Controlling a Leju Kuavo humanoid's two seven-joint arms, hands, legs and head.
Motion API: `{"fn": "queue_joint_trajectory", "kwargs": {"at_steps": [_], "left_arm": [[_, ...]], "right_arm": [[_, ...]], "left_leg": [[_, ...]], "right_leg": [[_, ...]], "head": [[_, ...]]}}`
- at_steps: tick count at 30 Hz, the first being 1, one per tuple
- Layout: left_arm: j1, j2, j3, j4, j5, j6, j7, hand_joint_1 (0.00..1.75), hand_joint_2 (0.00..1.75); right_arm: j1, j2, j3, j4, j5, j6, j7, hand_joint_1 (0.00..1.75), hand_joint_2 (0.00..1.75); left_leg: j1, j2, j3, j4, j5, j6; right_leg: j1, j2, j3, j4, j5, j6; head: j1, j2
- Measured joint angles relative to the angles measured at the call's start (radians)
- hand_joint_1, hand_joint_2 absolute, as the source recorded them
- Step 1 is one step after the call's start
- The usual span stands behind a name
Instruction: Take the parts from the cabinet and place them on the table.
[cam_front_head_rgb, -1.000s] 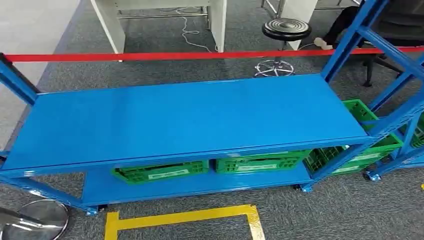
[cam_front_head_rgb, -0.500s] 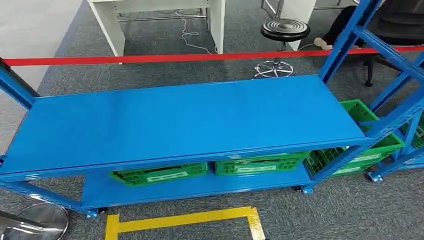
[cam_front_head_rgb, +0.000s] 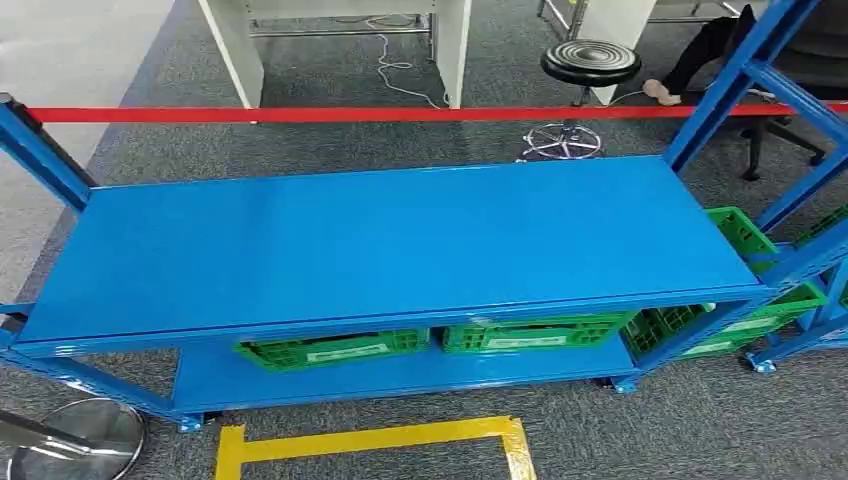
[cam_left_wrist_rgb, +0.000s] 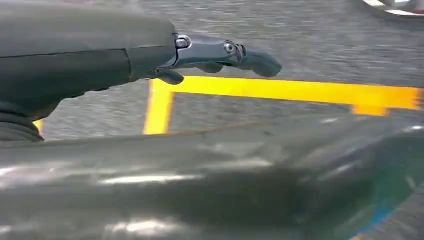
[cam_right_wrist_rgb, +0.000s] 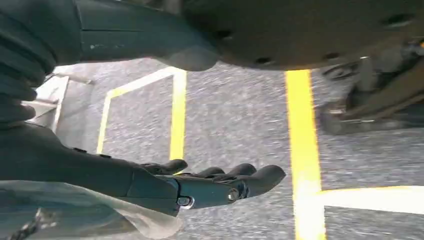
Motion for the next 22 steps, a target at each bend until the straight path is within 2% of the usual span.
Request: {"fn": "queue_joint_trajectory", "kwargs": {"at_steps": [3,4,5,6,7,8,9,15,22], "left_arm": [[0.0,0.011,-0.059,-0.022,0.055,-0.023,0.017,0.0,0.0],[0.005,0.017,-0.077,-0.023,0.072,-0.03,0.021,0.0,0.0],[0.017,0.02,-0.097,-0.023,0.091,-0.037,0.027,0.0,0.0],[0.031,0.02,-0.114,-0.023,0.107,-0.045,0.032,0.0,0.0],[0.041,0.026,-0.131,-0.023,0.125,-0.052,0.038,0.0,0.0],[0.053,0.028,-0.15,-0.023,0.144,-0.059,0.042,0.0,0.0],[0.06,0.032,-0.168,-0.023,0.164,-0.066,0.049,0.0,0.0],[0.1,0.05,-0.255,-0.023,0.27,-0.111,0.076,0.0,0.0],[0.11,0.057,-0.294,-0.023,0.292,-0.118,0.083,0.0,0.0]], "right_arm": [[0.022,-0.009,0.037,0.0,-0.065,-0.002,-0.006,0.0,1.75],[0.022,-0.012,0.049,-0.003,-0.084,-0.004,-0.009,0.0,1.75],[0.019,-0.016,0.061,-0.013,-0.106,-0.005,-0.013,0.0,1.75],[0.014,-0.019,0.071,-0.024,-0.124,-0.006,-0.016,0.0,1.75],[0.012,-0.02,0.082,-0.031,-0.145,-0.006,-0.018,0.0,1.75],[0.009,-0.022,0.095,-0.037,-0.168,-0.006,-0.022,0.0,1.75],[0.006,-0.026,0.106,-0.042,-0.187,-0.006,-0.024,0.0,0.0],[0.001,-0.039,0.162,-0.081,-0.315,-0.014,-0.036,0.0,0.0],[0.0,-0.047,0.188,-0.099,-0.339,-0.016,-0.04,0.0,0.0]], "left_leg": [[0.004,0.001,0.002,-0.009,0.006,-0.014],[0.004,0.001,0.002,-0.004,0.001,-0.021],[0.006,0.002,-0.002,0.011,-0.013,-0.028],[0.004,0.003,-0.001,0.005,-0.008,-0.015],[0.005,0.004,0.004,-0.005,0.003,0.008],[0.006,0.004,0.008,-0.01,-0.004,0.011],[0.006,0.003,0.011,-0.01,0.001,0.002],[0.006,0.002,0.015,-0.015,0.004,-0.01],[0.005,0.002,0.014,-0.015,0.002,-0.014]], "right_leg": [[0.004,0.003,0.003,0.001,0.005,-0.011],[-0.003,0.001,0.004,-0.007,0.011,-0.019],[-0.004,-0.002,0.006,-0.008,0.012,-0.021],[0.003,0.005,0.005,-0.005,0.004,-0.011],[0.005,0.004,0.005,-0.001,0.002,-0.014],[0.006,0.003,0.001,-0.002,0.001,-0.014],[0.006,-0.001,0.002,-0.002,-0.004,-0.016],[0.006,-0.002,0.013,-0.001,-0.005,-0.019],[0.005,-0.002,0.014,-0.001,-0.006,-0.019]], "head": [[0.001,0.0],[0.0,0.0],[-0.002,0.0],[-0.006,0.0],[-0.007,0.0],[-0.007,0.0],[-0.007,0.0],[-0.006,0.0],[-0.006,0.0]]}}
